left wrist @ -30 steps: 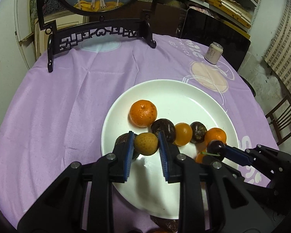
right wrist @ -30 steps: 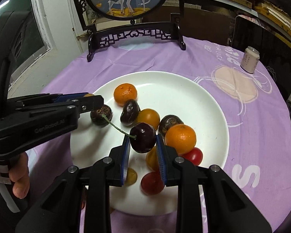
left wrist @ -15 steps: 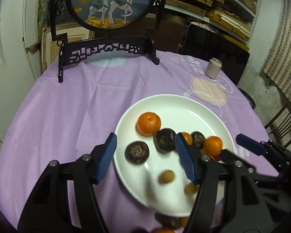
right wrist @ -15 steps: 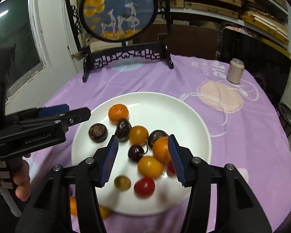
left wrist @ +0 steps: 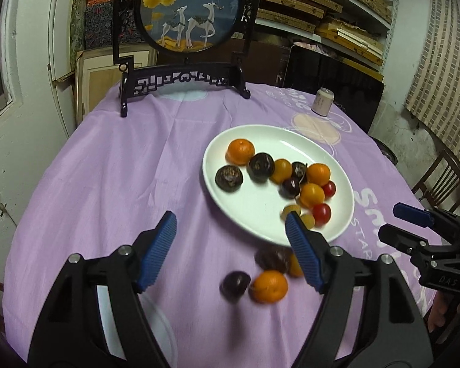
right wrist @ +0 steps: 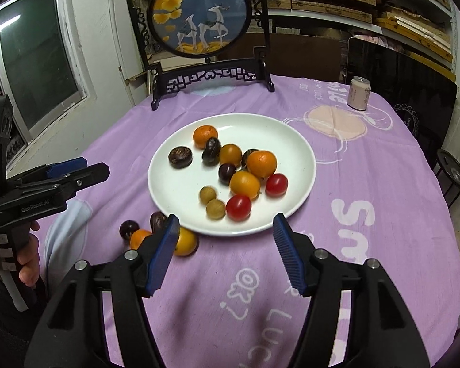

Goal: Organize fruits
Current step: 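Withdraw both open tools back toward the loose fruit, then grasp a yellow-orange fruit with the right tool while the left tool grasps a dark cherry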

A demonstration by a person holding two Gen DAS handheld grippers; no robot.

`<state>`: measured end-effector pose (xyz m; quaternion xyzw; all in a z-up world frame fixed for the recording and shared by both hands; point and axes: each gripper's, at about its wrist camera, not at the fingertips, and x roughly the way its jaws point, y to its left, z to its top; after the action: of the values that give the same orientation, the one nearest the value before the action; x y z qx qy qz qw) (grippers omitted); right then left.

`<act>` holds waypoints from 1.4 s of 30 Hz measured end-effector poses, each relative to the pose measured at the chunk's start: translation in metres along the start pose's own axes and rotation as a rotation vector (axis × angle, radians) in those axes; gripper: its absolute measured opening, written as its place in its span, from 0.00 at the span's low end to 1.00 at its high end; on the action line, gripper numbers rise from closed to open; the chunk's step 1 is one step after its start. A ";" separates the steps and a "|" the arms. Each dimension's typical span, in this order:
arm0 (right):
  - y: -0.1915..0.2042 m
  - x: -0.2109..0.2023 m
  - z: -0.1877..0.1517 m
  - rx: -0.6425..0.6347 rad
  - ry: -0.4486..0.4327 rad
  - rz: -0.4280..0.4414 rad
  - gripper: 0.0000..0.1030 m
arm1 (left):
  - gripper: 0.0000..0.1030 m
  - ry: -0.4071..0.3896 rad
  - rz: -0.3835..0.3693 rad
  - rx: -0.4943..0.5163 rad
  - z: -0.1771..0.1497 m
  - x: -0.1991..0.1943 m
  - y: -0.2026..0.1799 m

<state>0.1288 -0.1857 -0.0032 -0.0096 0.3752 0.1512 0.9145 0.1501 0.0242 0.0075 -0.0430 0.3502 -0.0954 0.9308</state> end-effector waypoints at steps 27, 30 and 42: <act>0.050 0.104 -0.024 -0.112 0.223 0.070 0.35 | 0.80 0.156 0.049 0.084 -0.069 0.002 0.019; 0.050 0.092 -0.029 -0.100 0.241 0.114 0.35 | 0.79 0.201 0.070 0.092 -0.070 0.020 0.018; 0.013 0.042 -0.052 -0.029 0.192 0.089 0.35 | 0.61 0.251 0.101 0.168 -0.063 0.064 -0.008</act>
<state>0.1172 -0.1688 -0.0683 -0.0208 0.4589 0.1956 0.8665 0.1543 0.0025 -0.0798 0.0652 0.4562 -0.0819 0.8837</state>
